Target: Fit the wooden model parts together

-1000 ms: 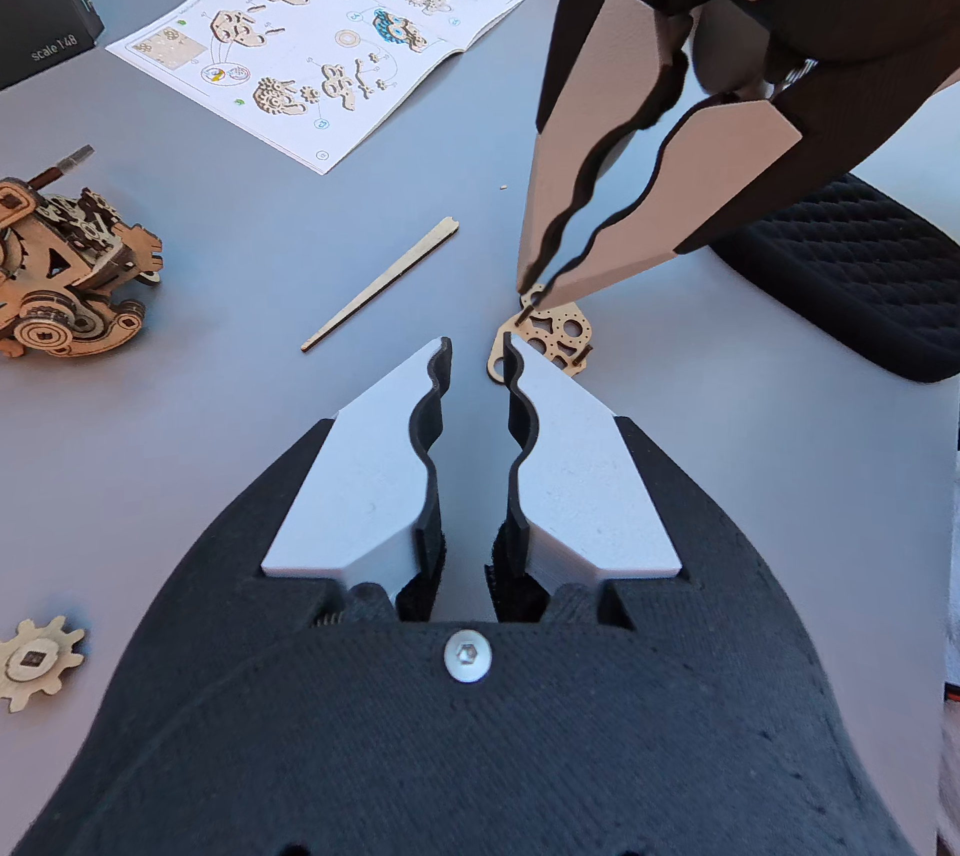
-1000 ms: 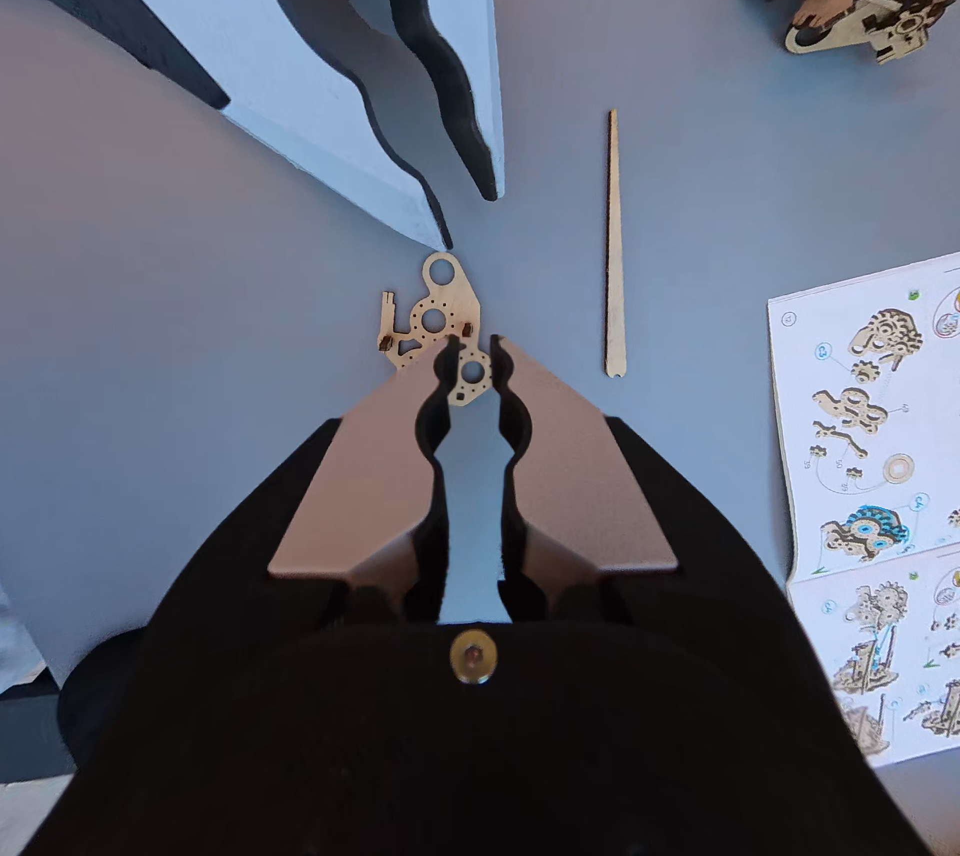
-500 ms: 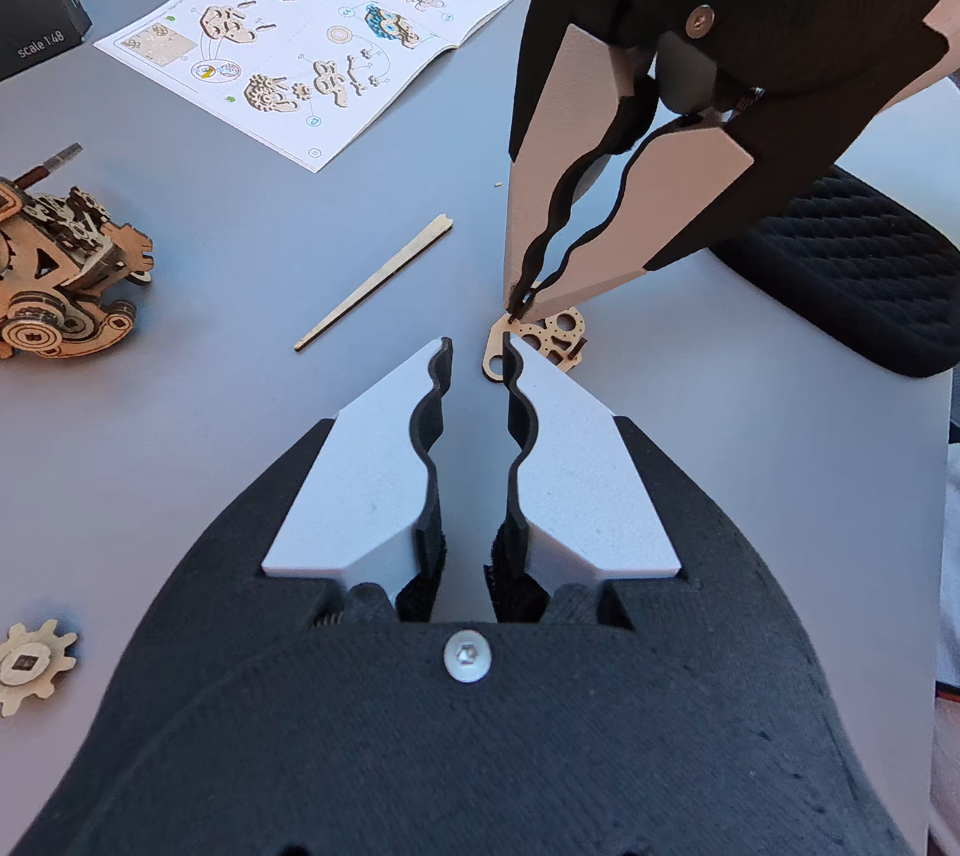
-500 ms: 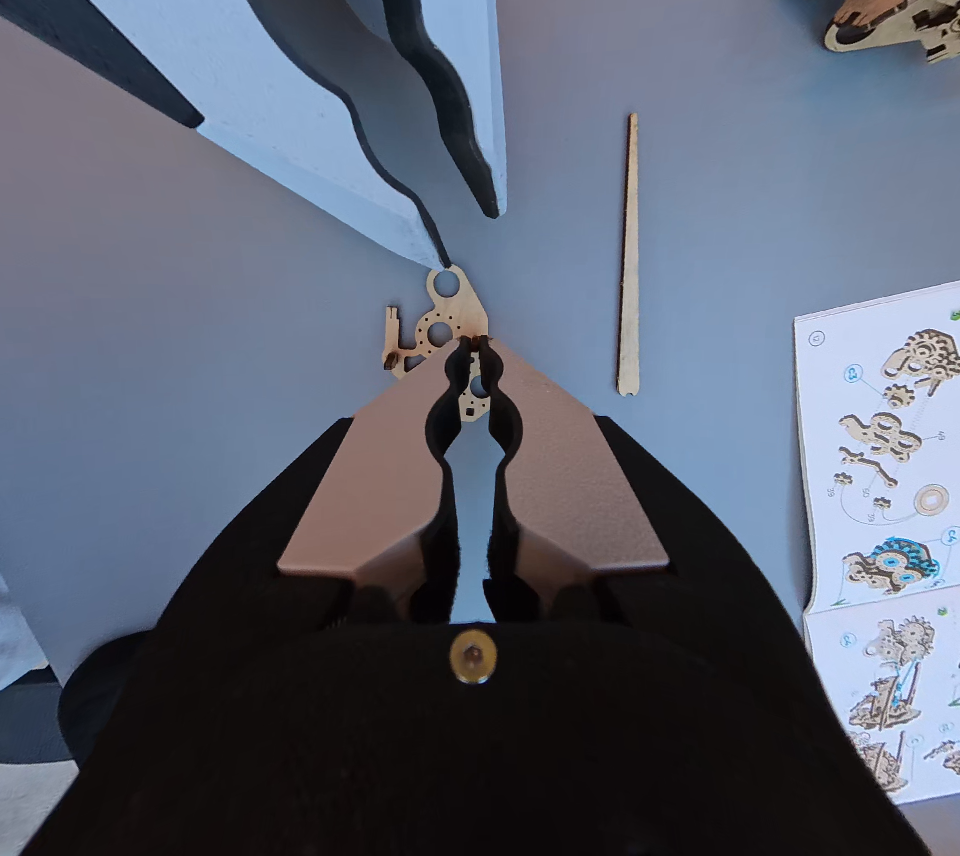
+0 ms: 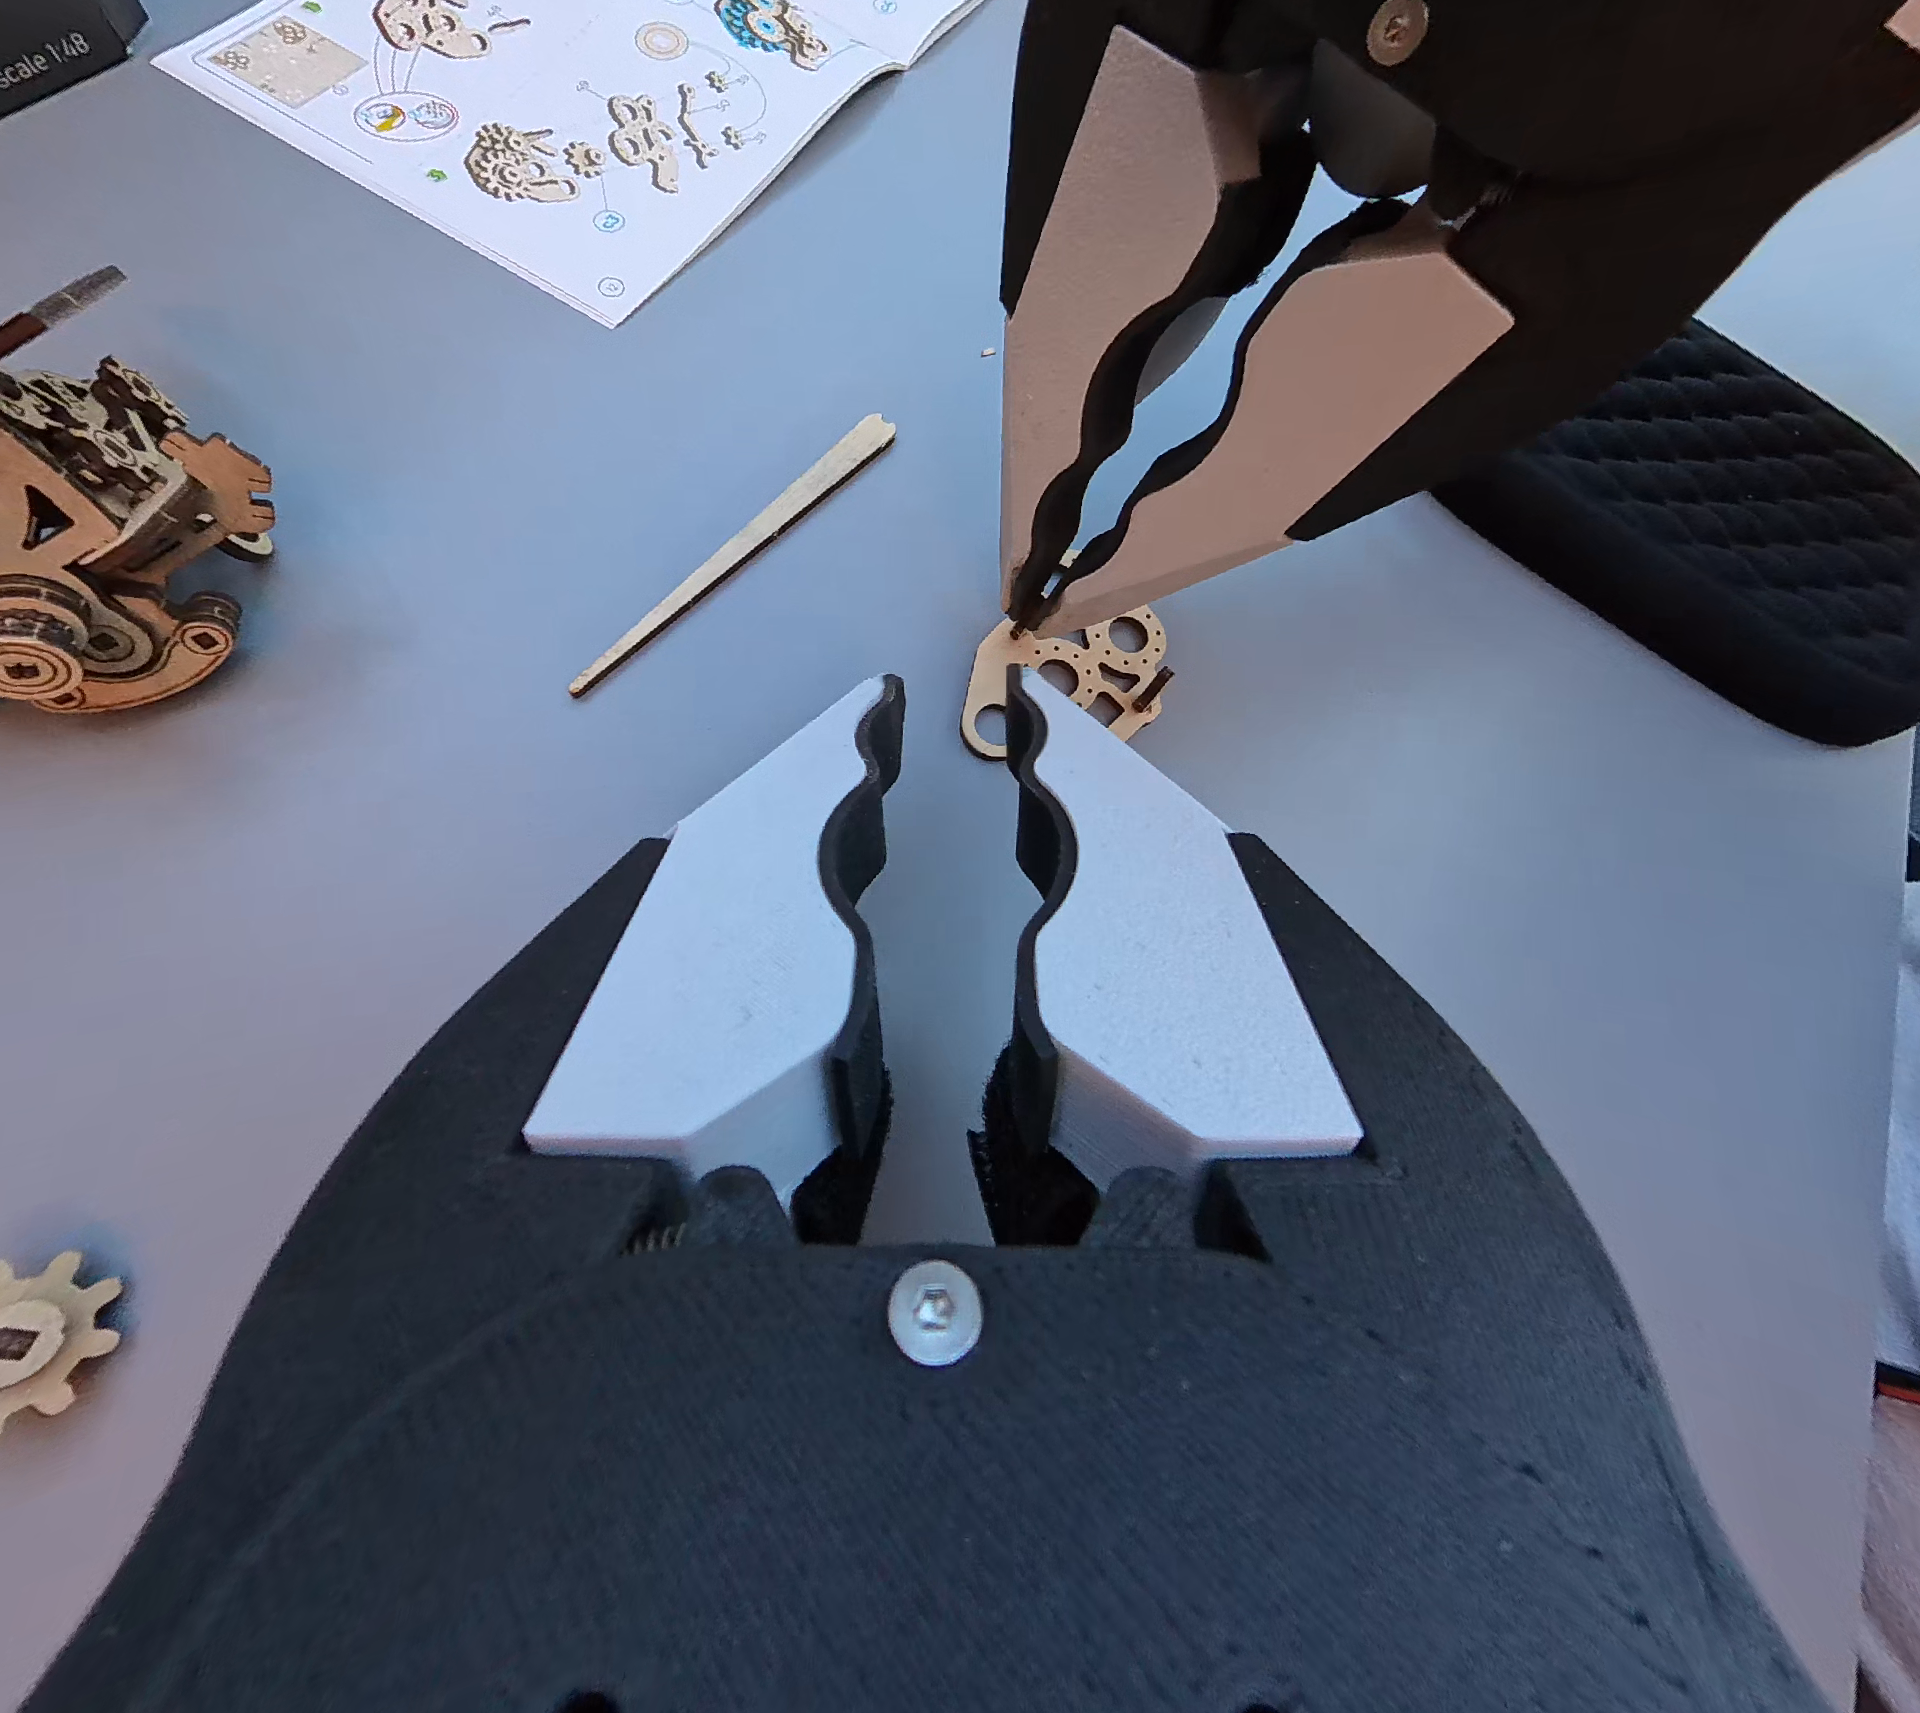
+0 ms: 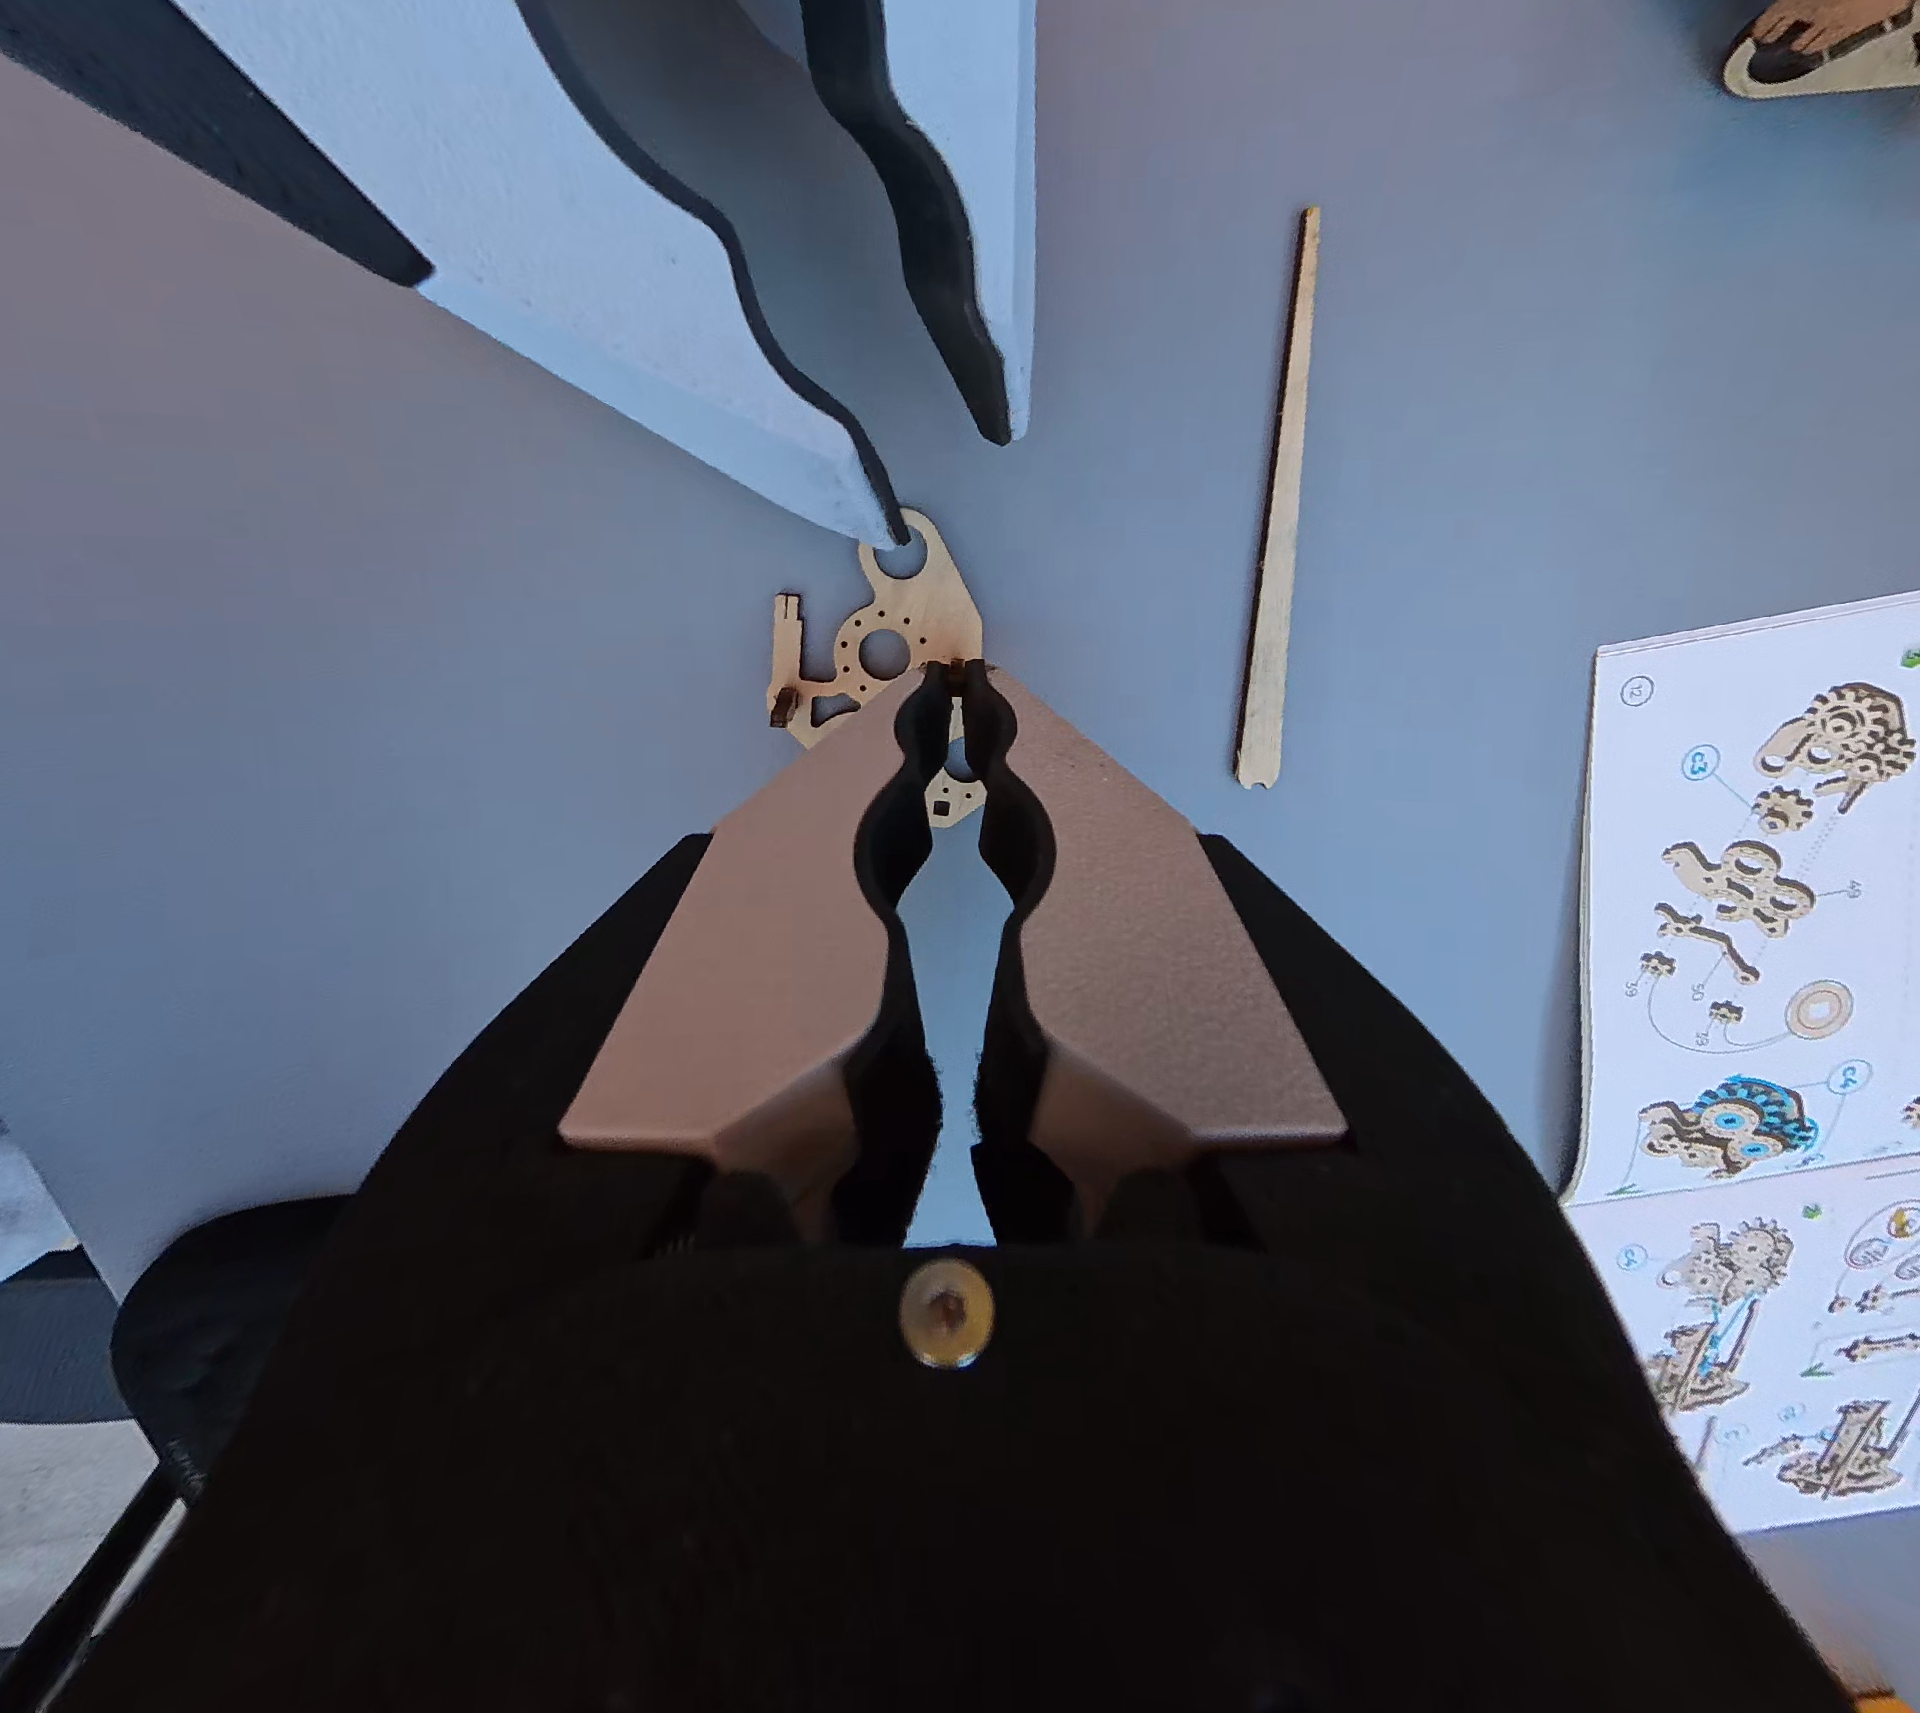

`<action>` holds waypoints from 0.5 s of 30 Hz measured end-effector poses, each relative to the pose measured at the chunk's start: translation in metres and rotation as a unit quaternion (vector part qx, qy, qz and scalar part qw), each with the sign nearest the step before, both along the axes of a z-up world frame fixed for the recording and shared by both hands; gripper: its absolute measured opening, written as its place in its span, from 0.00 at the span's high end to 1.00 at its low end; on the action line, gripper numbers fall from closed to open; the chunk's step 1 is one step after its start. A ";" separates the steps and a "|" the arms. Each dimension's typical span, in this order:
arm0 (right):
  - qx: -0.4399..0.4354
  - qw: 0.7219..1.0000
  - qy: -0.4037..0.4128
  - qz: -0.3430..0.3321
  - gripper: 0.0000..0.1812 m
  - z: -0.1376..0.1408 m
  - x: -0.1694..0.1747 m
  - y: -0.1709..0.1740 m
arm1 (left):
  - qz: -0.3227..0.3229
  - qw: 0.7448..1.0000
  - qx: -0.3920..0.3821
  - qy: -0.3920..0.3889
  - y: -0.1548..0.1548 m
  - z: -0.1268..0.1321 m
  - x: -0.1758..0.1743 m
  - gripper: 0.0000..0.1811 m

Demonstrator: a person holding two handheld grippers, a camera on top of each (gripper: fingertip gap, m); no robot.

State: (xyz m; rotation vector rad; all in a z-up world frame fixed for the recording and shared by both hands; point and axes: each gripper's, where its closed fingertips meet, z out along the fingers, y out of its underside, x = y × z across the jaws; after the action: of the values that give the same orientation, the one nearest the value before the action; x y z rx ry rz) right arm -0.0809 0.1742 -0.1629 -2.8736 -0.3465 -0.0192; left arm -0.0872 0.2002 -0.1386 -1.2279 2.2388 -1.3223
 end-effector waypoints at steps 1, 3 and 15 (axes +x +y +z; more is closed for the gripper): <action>0.004 1.000 0.000 0.001 0.99 0.000 0.000 0.000 | 0.000 1.000 0.001 0.000 0.000 0.000 0.000 0.90; 0.010 1.000 0.001 -0.003 0.99 0.000 0.000 0.000 | 0.000 1.000 0.000 -0.001 0.000 0.000 0.000 0.90; 0.155 0.987 -0.028 -0.001 0.88 0.036 0.009 0.004 | -0.006 1.000 -0.025 0.005 -0.001 0.005 -0.001 0.88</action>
State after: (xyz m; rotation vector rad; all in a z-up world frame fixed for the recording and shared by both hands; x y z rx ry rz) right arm -0.0715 0.1782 -0.1266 -2.5680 -0.3187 -0.1416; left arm -0.0886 0.1992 -0.1340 -1.2423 2.2357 -1.3870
